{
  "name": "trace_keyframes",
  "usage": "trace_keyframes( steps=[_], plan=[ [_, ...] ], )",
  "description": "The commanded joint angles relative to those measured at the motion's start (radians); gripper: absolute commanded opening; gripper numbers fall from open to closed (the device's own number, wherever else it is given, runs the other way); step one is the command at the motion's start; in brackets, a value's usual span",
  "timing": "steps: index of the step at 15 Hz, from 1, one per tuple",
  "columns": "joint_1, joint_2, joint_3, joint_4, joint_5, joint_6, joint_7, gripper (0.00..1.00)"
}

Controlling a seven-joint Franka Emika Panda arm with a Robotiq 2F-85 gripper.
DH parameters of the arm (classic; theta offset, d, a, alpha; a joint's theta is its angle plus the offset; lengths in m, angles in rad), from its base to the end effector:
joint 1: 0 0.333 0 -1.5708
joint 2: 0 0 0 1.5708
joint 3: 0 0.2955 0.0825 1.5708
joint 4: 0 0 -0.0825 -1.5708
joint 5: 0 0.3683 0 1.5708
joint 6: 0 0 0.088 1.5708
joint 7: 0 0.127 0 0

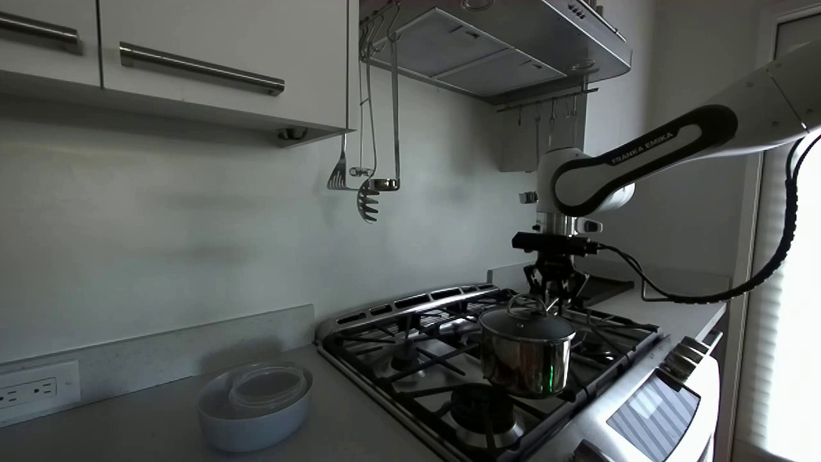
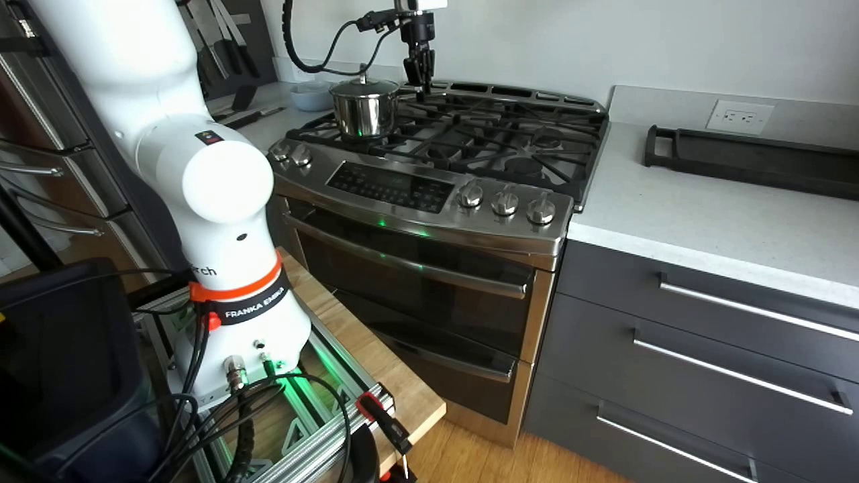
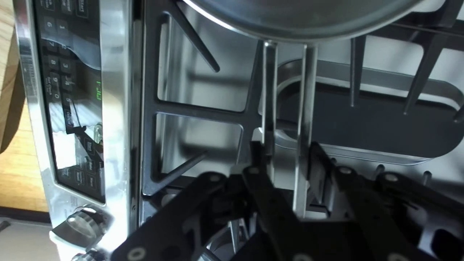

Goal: Slide the silver pot to the bottom right cooker on the hob of the stove, pick up the silver pot lid and put it on the hob of the stove

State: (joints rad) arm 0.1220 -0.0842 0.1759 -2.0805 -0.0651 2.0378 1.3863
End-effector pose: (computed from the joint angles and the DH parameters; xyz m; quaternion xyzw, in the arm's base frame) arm 0.4984 0.1492 0.4338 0.8619 -0.5053 0.0407 0.0095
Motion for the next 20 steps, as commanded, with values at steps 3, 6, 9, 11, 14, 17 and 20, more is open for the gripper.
trace_keyframes(
  steps=[3,6,9,11,14,17,20],
  plan=[
    [-0.009,0.000,-0.010,0.052,-0.048,-0.002,0.001,0.08],
    [-0.017,0.005,-0.018,0.049,-0.053,-0.002,0.002,0.08],
    [-0.025,0.022,-0.033,0.037,-0.028,0.005,0.001,0.08],
    [-0.029,0.029,-0.044,0.037,-0.027,0.004,0.004,0.08],
    [-0.036,0.026,-0.056,0.036,-0.036,0.004,0.005,0.08],
    [-0.043,0.021,-0.065,0.035,-0.048,0.010,0.004,0.08],
    [-0.051,0.018,-0.074,0.037,-0.054,0.007,0.003,0.08]
  ],
)
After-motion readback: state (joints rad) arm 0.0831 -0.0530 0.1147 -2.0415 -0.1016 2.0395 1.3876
